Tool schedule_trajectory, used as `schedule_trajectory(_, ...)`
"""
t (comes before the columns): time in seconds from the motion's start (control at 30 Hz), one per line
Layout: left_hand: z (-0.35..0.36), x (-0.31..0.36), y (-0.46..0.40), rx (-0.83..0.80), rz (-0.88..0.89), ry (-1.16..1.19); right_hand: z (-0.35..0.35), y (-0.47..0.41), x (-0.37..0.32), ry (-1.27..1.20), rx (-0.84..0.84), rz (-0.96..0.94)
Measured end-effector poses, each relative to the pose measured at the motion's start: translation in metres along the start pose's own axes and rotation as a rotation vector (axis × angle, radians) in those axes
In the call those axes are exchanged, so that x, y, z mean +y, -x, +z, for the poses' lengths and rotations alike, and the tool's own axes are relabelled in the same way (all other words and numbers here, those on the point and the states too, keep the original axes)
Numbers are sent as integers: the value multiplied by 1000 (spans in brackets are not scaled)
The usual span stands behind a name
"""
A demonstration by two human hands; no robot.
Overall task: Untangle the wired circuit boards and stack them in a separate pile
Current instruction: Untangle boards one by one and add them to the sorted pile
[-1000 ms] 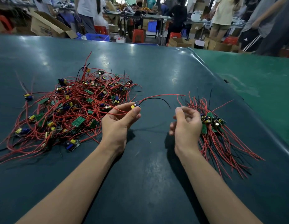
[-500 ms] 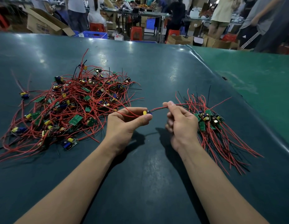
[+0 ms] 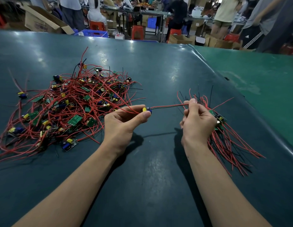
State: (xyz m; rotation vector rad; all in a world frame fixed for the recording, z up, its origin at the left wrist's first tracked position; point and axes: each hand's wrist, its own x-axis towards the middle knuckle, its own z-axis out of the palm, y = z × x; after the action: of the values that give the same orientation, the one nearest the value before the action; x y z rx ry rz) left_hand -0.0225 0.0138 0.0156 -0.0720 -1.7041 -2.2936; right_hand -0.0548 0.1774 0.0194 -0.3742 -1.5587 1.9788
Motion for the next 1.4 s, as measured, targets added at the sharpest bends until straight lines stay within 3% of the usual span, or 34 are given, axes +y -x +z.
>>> schedule_trajectory(0.17,-3,1,-6,56,-17,153,-4,-4,2,81,51,-32)
schedule_trajectory(0.3,-6,7,-11,-20,-153,496,-3,1,-2,-144,-142,293)
schedule_trajectory(0.37,-8,9,-10,-107,-218,592,-1,3,-5,-137,-270,405)
schedule_trajectory(0.47,-7,12,-7,-184,-284,506,0,11,-7,-59,-516,430)
schedule_trajectory(0.57,-2,9,-3,-244,-280,240,3,25,-9,-27,-765,457)
schedule_trajectory(0.67,2,3,0,-252,-269,54,4,32,-9,-43,-877,478)
schedule_trajectory(0.87,2,-3,3,-231,-173,-35,2,30,-10,-72,-877,468)
schedule_trajectory(1.07,0,-3,1,-370,-230,-28,4,28,-6,-105,-762,487)
schedule_trajectory(1.27,1,1,3,-381,-225,-16,2,27,-8,-84,-898,546)
schedule_trajectory(1.4,-1,2,2,-397,-225,-45,5,25,-6,-110,-720,483)
